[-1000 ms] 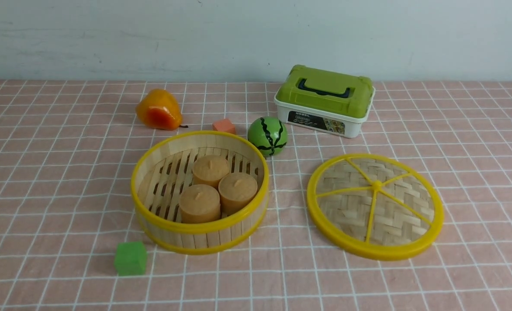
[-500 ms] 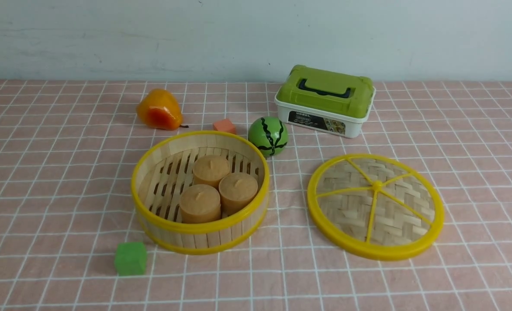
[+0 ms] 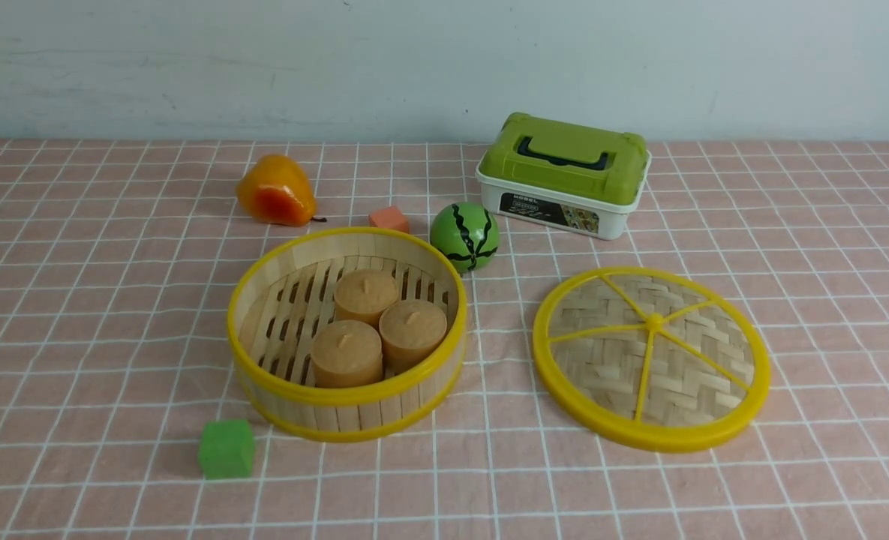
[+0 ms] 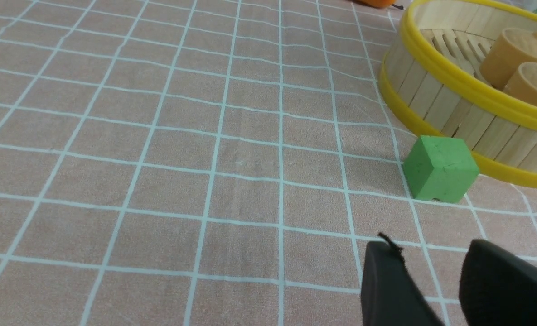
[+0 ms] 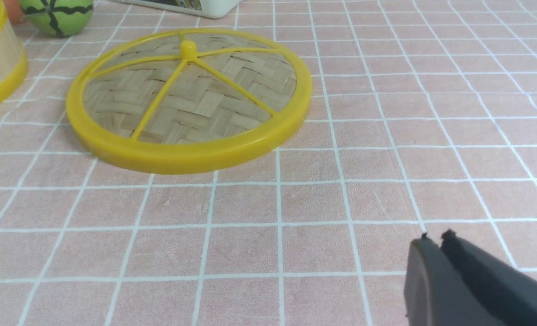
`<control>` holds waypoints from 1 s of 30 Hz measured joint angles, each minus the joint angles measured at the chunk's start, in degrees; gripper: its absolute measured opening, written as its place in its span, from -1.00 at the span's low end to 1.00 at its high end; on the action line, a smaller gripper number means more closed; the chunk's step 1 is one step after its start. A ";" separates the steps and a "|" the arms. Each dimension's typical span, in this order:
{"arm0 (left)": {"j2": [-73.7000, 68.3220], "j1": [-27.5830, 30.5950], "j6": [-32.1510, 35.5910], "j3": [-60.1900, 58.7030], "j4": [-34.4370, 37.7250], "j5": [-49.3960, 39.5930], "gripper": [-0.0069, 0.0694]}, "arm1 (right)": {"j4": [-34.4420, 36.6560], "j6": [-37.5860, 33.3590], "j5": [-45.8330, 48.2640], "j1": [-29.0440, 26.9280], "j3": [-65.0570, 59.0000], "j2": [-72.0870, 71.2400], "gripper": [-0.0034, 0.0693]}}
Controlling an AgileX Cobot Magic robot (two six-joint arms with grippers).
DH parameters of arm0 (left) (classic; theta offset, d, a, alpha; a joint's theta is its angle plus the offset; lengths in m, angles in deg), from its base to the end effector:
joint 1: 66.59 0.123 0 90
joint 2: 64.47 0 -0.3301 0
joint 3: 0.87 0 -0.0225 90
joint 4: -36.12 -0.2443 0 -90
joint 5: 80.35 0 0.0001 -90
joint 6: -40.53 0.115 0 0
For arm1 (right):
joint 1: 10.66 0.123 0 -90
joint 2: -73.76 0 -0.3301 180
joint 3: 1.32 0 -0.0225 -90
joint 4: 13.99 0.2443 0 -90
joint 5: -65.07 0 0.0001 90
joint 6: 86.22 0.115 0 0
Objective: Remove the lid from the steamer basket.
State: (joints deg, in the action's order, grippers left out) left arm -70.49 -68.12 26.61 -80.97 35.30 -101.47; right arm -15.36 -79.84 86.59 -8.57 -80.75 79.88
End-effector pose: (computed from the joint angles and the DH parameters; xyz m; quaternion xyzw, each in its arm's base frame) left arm 0.0237 0.0000 0.1624 -0.0831 0.8008 -0.0737 0.5886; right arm 0.0235 -0.0002 0.1657 0.0238 0.8038 0.0338 0.5934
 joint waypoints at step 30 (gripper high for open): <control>0.00 0.00 0.00 0.00 0.00 0.00 -0.19 | -0.11 0.00 0.16 0.00 0.06 0.00 -0.79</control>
State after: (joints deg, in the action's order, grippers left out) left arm -70.49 -68.12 26.61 -80.97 35.30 -101.47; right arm -15.46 -79.84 86.74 -8.57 -80.69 79.88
